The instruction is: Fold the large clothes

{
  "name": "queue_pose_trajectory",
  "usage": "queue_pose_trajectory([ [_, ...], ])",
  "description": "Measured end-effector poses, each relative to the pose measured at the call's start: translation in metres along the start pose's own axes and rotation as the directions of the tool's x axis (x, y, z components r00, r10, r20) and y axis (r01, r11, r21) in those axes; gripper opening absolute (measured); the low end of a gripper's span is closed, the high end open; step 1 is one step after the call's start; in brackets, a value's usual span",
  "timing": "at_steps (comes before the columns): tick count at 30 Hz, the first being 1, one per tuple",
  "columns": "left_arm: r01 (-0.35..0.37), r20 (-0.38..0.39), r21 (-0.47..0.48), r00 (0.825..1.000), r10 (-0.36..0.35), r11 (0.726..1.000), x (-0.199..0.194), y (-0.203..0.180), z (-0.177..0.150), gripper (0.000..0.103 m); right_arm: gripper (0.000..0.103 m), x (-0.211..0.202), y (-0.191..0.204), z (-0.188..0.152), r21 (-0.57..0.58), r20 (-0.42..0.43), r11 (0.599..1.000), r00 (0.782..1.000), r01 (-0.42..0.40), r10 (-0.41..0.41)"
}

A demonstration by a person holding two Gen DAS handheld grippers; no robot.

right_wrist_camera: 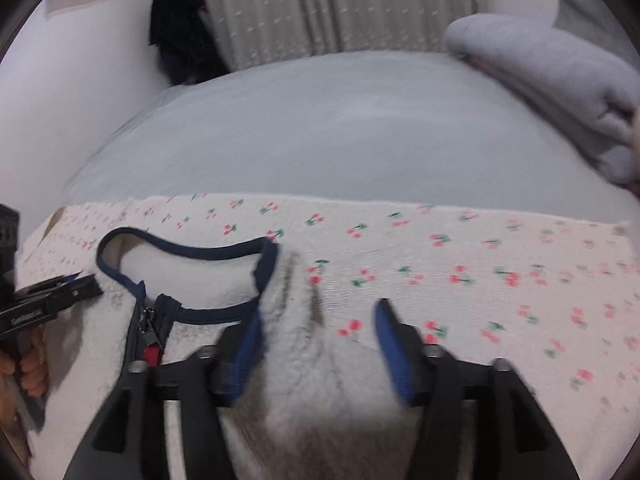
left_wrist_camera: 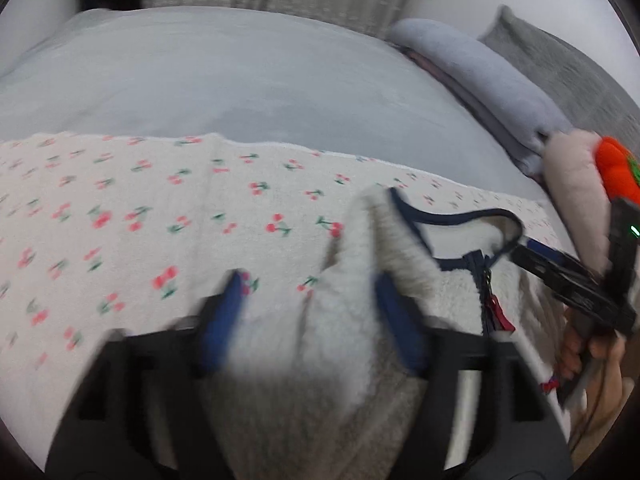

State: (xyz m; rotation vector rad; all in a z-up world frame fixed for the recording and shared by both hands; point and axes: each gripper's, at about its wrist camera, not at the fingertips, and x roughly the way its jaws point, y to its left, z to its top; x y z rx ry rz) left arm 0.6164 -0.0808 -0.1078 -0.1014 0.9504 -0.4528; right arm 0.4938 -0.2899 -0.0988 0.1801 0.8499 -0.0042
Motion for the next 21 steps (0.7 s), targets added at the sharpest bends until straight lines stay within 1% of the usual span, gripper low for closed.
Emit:
queue_pose_trajectory([
  [1,0.010,0.003,-0.028,1.000,-0.010,1.000,-0.008,-0.003,-0.004,0.089,0.073,-0.012,0.000,-0.003,0.016,0.016,1.000,1.000,0.007,-0.007],
  [2,0.020,0.003,-0.035,1.000,-0.020,0.999,-0.014,-0.006,-0.007,0.090,0.073,-0.025,-0.006,-0.007,0.031,0.028,0.999,1.000,0.013,-0.014],
  [3,0.004,-0.003,-0.028,1.000,-0.004,1.000,-0.021,-0.012,-0.011,0.090,0.073,-0.042,-0.012,-0.012,0.045,0.028,0.998,0.998,0.052,-0.054],
  [5,-0.057,-0.020,0.003,0.998,0.057,0.998,-0.032,-0.021,-0.023,0.090,0.076,-0.066,-0.025,-0.023,0.050,0.029,0.993,0.993,0.111,-0.112],
  [6,-0.085,-0.026,0.027,0.996,0.086,0.996,-0.039,-0.028,-0.030,0.090,0.076,-0.081,-0.031,-0.029,0.045,0.025,0.987,0.988,0.154,-0.155],
  [7,-0.092,-0.029,0.044,0.995,0.093,0.995,-0.046,-0.036,-0.037,0.090,0.076,-0.097,-0.041,-0.035,0.040,0.018,0.980,0.980,0.195,-0.196],
  [9,-0.069,-0.048,0.065,0.996,0.072,0.996,-0.059,-0.048,-0.053,0.090,0.077,-0.128,-0.063,-0.045,0.036,0.005,0.966,0.966,0.257,-0.257],
  [11,-0.023,-0.074,0.078,0.997,0.029,0.997,-0.072,-0.059,-0.068,0.090,0.078,-0.158,-0.084,-0.049,0.035,-0.007,0.951,0.951,0.308,-0.308],
  [12,-0.009,-0.081,0.073,0.997,0.015,0.997,-0.080,-0.066,-0.076,0.090,0.078,-0.178,-0.097,-0.052,0.033,-0.017,0.939,0.940,0.342,-0.342],
  [14,0.010,-0.090,0.066,0.996,-0.004,0.998,-0.092,-0.076,-0.090,0.090,0.079,-0.207,-0.113,-0.054,0.036,-0.026,0.922,0.923,0.385,-0.384],
  [15,0.022,-0.096,0.061,0.995,-0.016,0.998,-0.097,-0.081,-0.097,0.090,0.080,-0.224,-0.124,-0.056,0.040,-0.029,0.910,0.911,0.413,-0.412],
  [17,0.037,-0.103,0.054,0.994,-0.031,0.998,-0.106,-0.084,-0.111,0.090,0.081,-0.258,-0.145,-0.060,0.050,-0.027,0.876,0.877,0.480,-0.479],
  [18,0.040,-0.101,0.056,0.994,-0.035,0.998,-0.110,-0.088,-0.118,0.090,0.082,-0.274,-0.156,-0.061,0.056,-0.023,0.853,0.855,0.518,-0.518],
  [20,0.040,-0.079,0.061,0.996,-0.036,0.997,-0.118,-0.093,-0.126,0.090,0.083,-0.310,-0.176,-0.065,0.075,-0.016,0.800,0.803,0.596,-0.596],
  [21,0.032,-0.064,0.070,0.998,-0.028,0.997,-0.123,-0.096,-0.131,0.090,0.083,-0.324,-0.185,-0.067,0.086,-0.015,0.782,0.786,0.617,-0.618],
])
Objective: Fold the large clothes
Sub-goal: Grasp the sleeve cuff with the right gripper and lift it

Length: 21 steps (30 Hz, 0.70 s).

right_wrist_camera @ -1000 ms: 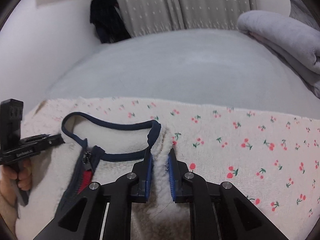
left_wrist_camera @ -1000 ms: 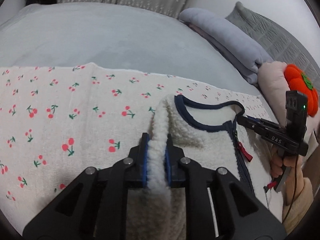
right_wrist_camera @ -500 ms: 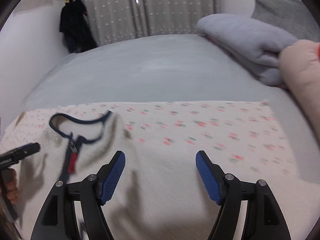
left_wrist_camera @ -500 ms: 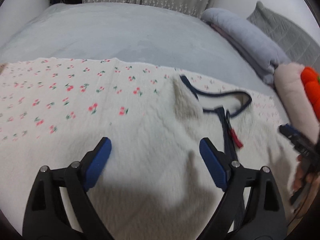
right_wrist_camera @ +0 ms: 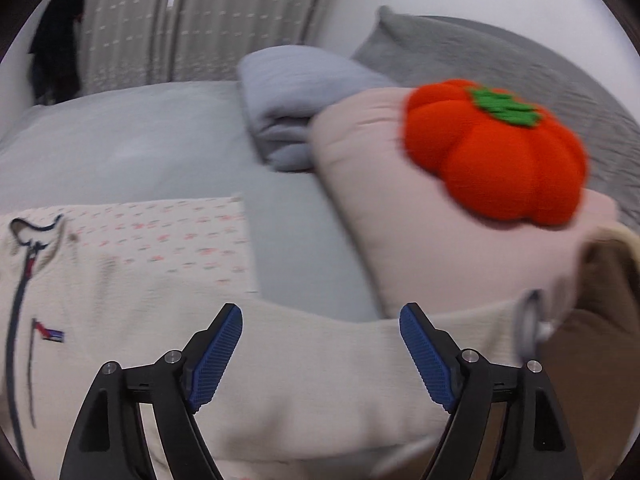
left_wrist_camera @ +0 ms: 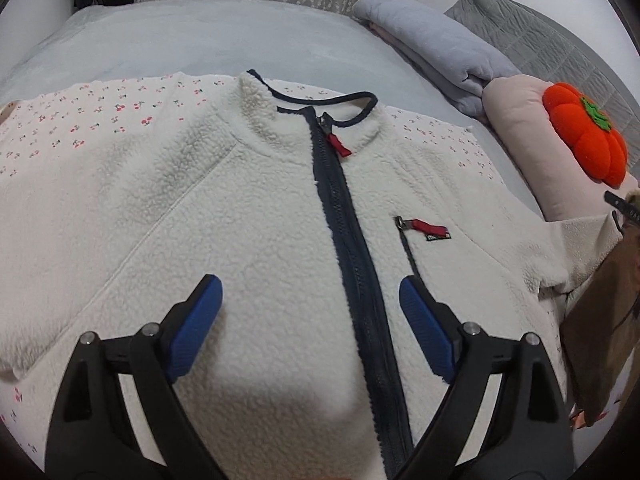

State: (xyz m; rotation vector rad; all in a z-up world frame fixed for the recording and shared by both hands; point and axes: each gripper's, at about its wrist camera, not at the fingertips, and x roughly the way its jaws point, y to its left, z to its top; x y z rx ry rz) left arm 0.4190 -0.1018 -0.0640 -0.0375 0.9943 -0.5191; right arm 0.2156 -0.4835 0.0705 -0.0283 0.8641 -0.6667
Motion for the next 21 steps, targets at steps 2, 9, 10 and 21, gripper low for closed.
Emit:
queue_pose_trajectory([
  [2,-0.025,0.030,0.027,0.999,0.024,0.999,-0.005,-0.007,-0.005,0.090,0.083,-0.011,-0.034,-0.002,0.033,-0.008,0.997,0.997,0.075,-0.074],
  [9,-0.028,0.040,0.118,0.999,0.024,0.993,0.001,-0.049,-0.001,0.090,0.084,-0.005,-0.093,-0.015,0.084,-0.165,0.963,0.956,0.257,-0.241],
  [10,-0.019,0.048,0.131,0.999,0.013,0.991,0.003,-0.058,0.000,0.090,0.083,0.004,-0.096,-0.018,0.101,-0.202,0.961,0.951,0.257,-0.233],
  [21,0.321,-0.060,0.237,0.947,-0.316,0.917,0.080,-0.233,0.006,0.023,0.010,0.046,-0.130,-0.023,0.203,-0.224,0.976,0.974,0.082,-0.035],
])
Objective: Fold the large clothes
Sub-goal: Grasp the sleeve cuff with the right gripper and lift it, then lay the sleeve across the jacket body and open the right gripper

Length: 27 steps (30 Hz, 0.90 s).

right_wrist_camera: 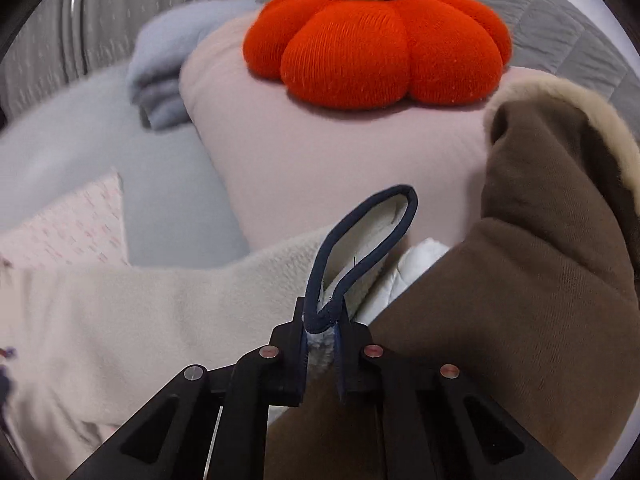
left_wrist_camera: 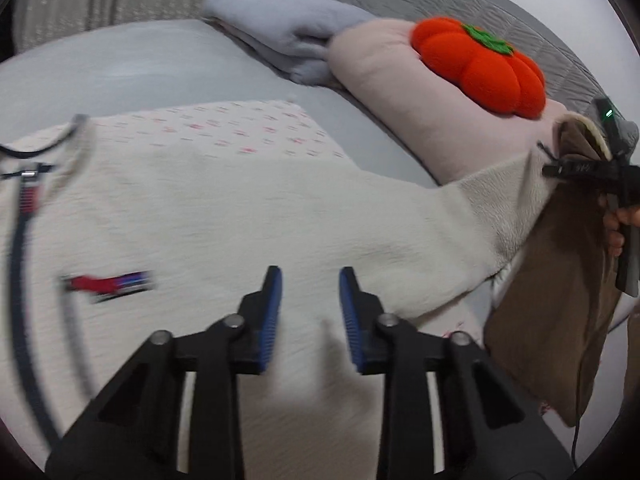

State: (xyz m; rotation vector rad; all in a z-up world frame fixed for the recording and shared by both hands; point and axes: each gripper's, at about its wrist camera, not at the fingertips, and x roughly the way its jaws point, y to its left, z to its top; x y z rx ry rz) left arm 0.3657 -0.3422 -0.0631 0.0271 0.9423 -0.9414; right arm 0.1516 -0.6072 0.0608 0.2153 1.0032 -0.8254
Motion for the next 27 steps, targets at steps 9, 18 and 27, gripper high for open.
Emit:
queue_pose_trajectory([
  [9,0.077,-0.125,-0.024,0.989,-0.080,0.997,0.107,-0.059,-0.016,0.010,0.009,-0.110,-0.041,0.038,0.000,0.315,0.968,0.919,-0.249,0.237],
  [18,0.060,-0.113,-0.029,0.992,-0.063,0.998,0.023,-0.041,-0.013,0.077,0.009,-0.188,0.025,0.050,-0.150,0.383,0.847,0.760,-0.511,0.526],
  [27,-0.089,0.015,-0.222,0.995,0.095,0.971,-0.128,0.095,-0.024,0.085,0.009,-0.250,0.163,0.032,-0.311,0.242,0.638,0.591,-0.704,0.770],
])
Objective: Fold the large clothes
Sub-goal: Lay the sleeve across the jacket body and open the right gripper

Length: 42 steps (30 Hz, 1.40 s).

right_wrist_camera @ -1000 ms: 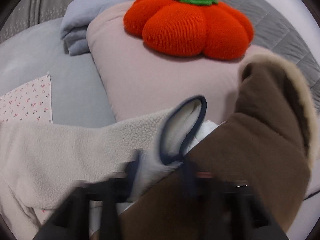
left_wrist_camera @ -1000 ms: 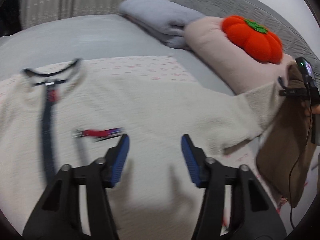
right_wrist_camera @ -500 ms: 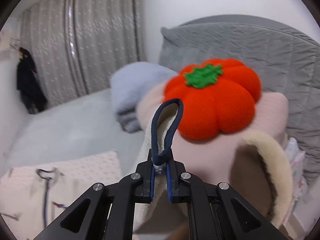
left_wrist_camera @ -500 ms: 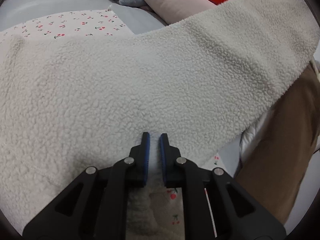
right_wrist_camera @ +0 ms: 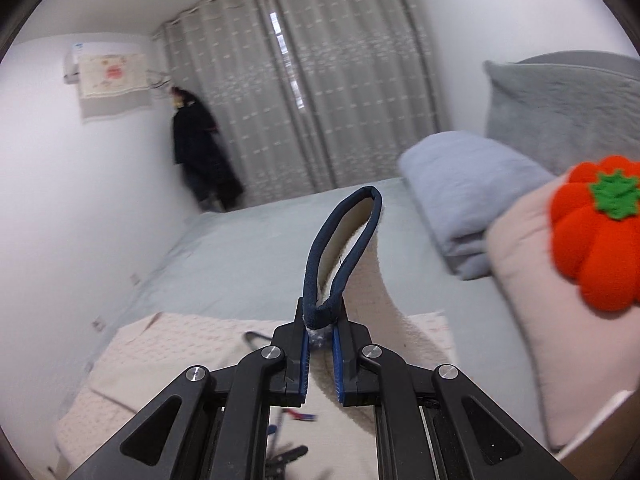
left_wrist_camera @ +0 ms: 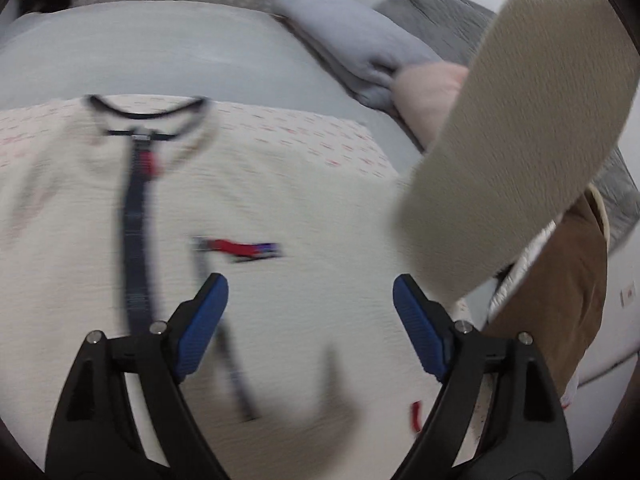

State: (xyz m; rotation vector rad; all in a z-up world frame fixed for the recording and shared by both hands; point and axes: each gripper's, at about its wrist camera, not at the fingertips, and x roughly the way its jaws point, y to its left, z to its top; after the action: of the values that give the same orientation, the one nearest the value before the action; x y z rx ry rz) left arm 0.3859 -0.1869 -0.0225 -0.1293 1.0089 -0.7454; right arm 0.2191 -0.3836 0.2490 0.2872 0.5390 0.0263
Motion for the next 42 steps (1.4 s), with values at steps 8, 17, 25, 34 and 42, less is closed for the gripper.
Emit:
queue_pose_trajectory([
  [8,-0.069,0.084,-0.139,0.993,0.081,0.988,-0.080,0.112,-0.017,0.085,0.010,0.097,0.104,-0.039,-0.009,-0.164,0.981,0.968,-0.194,0.190],
  [17,-0.013,0.110,-0.250,0.993,0.042,0.968,-0.095,0.188,-0.040,0.085,0.033,0.188,0.183,-0.109,0.027,-0.428,0.939,0.845,-0.342,0.320],
  [25,0.094,0.123,-0.331,0.991,-0.055,0.939,-0.080,0.204,-0.043,0.085,0.065,0.164,0.154,-0.127,-0.035,-0.428,0.957,0.870,-0.287,0.245],
  [34,-0.313,-0.011,-0.105,0.949,0.314,0.944,-0.038,0.160,-0.040,0.012,0.073,0.110,0.009,-0.177,0.058,-0.357,0.995,0.930,-0.076,0.092],
  [42,-0.397,0.215,-0.152,0.881,0.422,0.905,-0.084,0.153,0.009,0.011,0.073,0.119,-0.112,-0.210,0.269,-0.365,0.956,0.931,0.117,-0.011],
])
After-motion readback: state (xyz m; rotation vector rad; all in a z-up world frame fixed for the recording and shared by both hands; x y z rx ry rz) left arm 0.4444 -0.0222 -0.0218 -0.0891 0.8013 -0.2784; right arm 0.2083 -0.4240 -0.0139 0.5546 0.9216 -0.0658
